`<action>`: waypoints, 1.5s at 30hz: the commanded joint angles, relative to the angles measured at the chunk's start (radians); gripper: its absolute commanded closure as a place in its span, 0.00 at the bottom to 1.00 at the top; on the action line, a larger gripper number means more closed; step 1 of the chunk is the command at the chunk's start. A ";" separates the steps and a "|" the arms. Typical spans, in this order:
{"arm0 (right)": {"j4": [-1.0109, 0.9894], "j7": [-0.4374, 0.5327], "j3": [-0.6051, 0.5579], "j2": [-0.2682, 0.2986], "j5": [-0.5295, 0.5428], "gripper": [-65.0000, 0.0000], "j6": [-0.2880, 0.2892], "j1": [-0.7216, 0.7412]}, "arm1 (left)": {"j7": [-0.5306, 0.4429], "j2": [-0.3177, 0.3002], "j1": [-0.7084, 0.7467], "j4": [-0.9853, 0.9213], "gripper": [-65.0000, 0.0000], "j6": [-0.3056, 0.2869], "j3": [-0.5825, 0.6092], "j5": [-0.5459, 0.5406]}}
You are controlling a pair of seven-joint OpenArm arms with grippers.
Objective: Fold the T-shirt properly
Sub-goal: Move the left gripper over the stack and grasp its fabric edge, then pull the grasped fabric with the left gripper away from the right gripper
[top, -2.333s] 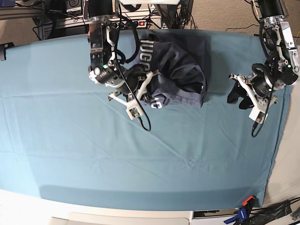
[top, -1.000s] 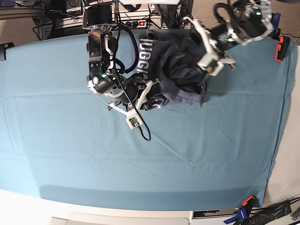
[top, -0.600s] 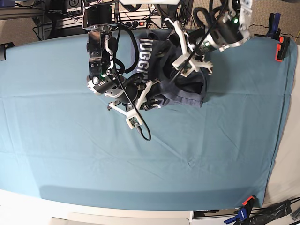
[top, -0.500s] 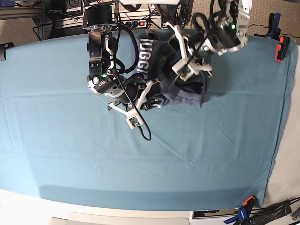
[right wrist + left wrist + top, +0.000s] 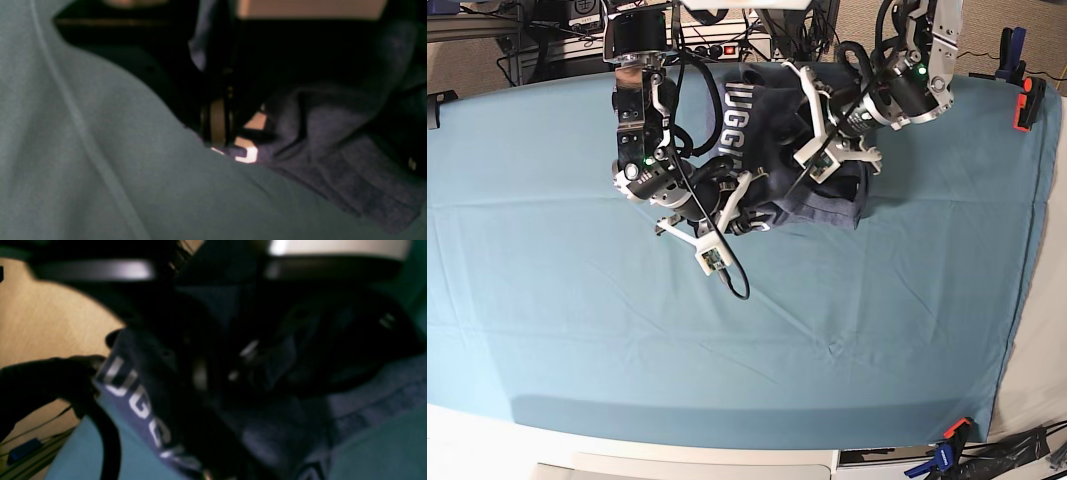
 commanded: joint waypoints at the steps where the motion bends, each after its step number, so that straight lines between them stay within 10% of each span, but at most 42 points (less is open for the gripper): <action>1: 0.017 0.021 -0.002 -0.004 0.002 1.00 0.007 0.019 | -0.014 0.000 0.002 0.014 0.97 -0.003 -0.001 -0.014; 29: 0.017 0.018 -0.001 -0.001 -0.047 1.00 0.006 0.019 | 0.131 -0.012 0.102 0.111 1.00 0.150 -0.001 0.151; 35: 0.017 0.019 -0.001 -0.001 -0.047 1.00 0.005 0.019 | 0.122 -0.039 0.114 0.122 0.75 0.150 -0.001 0.161; 45: 0.017 0.019 -0.001 -0.001 -0.047 1.00 0.006 0.019 | 0.085 -0.039 0.106 0.135 0.74 0.142 -0.003 0.194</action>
